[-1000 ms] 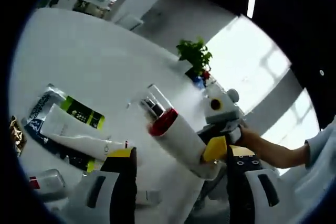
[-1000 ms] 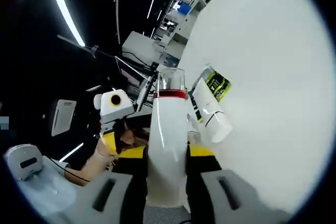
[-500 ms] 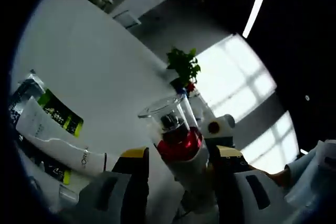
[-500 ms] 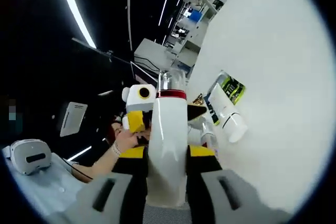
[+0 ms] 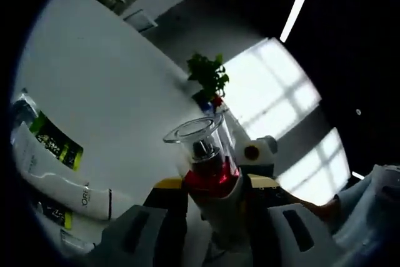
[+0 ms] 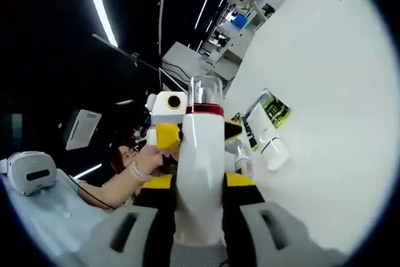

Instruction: Arrange the skincare products in the storage area until every visible bottle or jar stands upright without overlapping.

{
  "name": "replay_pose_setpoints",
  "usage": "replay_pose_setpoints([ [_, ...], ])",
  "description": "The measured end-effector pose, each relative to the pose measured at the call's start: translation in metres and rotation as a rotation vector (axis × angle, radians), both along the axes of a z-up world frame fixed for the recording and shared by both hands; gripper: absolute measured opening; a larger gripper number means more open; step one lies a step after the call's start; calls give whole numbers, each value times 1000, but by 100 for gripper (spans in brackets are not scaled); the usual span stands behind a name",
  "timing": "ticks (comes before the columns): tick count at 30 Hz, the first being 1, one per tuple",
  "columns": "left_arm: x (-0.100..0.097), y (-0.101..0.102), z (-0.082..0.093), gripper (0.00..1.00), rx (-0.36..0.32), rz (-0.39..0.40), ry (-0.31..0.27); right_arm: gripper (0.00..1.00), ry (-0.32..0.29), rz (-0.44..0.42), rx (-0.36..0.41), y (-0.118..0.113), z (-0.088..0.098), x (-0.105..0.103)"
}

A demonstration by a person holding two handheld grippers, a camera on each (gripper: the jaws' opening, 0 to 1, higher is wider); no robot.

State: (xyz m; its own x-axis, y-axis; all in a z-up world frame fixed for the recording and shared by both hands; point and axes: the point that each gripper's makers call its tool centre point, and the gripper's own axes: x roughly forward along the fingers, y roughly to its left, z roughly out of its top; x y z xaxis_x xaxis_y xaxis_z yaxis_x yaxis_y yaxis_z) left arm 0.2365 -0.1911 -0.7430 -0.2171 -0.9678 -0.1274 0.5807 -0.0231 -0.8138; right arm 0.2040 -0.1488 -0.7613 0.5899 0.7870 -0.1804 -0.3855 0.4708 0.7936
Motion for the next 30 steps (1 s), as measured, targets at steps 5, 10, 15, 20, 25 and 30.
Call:
replay_pose_setpoints([
  [5, -5, 0, -3, 31, 21, -25, -25, 26, -11, 26, -68, 0, -4, -3],
  [10, -7, -6, -1, 29, 27, -33, -101, 27, -44, 56, -208, -6, -13, -3],
  [15, -9, -12, 2, 29, 56, -46, -196, 27, -61, 77, -253, -8, -17, -1],
  [20, -9, -15, 5, 29, 77, -56, -267, 28, -96, 75, -368, -14, -21, 4],
  [25, -6, -20, 9, 28, 76, -33, -312, 28, -121, 52, -391, -20, -19, 8],
  [30, -5, -26, 8, 28, 98, -27, -377, 29, -158, -2, -479, -31, -23, 13],
])
